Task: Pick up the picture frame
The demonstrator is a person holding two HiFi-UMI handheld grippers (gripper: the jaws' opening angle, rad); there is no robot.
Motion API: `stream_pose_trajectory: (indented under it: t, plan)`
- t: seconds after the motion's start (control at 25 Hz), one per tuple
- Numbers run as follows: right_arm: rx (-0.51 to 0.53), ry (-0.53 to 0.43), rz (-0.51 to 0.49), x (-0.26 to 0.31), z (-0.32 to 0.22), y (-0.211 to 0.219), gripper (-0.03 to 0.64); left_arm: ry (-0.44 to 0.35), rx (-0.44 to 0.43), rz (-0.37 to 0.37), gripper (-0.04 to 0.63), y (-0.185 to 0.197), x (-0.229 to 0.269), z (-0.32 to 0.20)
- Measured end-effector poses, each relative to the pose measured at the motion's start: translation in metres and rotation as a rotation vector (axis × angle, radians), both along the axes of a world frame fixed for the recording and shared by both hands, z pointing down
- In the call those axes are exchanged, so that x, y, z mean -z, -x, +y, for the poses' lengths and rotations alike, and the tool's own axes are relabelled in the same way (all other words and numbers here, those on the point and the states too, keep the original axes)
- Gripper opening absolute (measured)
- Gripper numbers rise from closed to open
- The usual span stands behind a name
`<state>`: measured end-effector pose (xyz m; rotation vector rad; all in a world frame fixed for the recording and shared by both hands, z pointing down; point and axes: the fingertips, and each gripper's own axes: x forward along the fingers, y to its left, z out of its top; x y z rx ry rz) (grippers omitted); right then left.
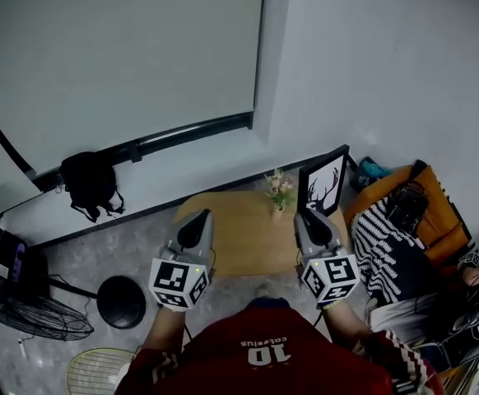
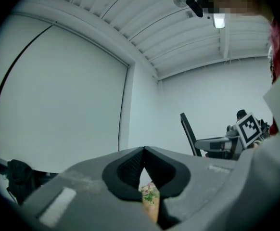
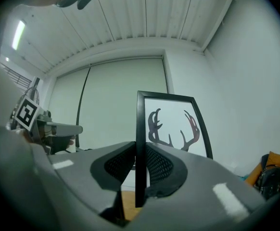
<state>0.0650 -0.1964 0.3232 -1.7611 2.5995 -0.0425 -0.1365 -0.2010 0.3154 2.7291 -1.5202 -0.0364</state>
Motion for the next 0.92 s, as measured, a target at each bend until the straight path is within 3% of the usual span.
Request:
stream_pose_trajectory:
  t: [0.2, 0.4, 0.92]
  plan:
    - [-0.022, 0.001, 0.014, -0.001, 0.004, -0.002, 0.067, 0.017, -0.018, 0.004, -0.002, -0.002, -0.013, 0.000]
    - [-0.031, 0.008, 0.019, -0.001, 0.006, -0.002, 0.067, 0.038, -0.055, 0.056, -0.002, -0.005, -0.014, 0.004]
    - [-0.033, 0.010, 0.033, -0.001, 0.006, -0.003, 0.067, 0.030, -0.043, 0.059, -0.002, -0.001, -0.009, 0.007]
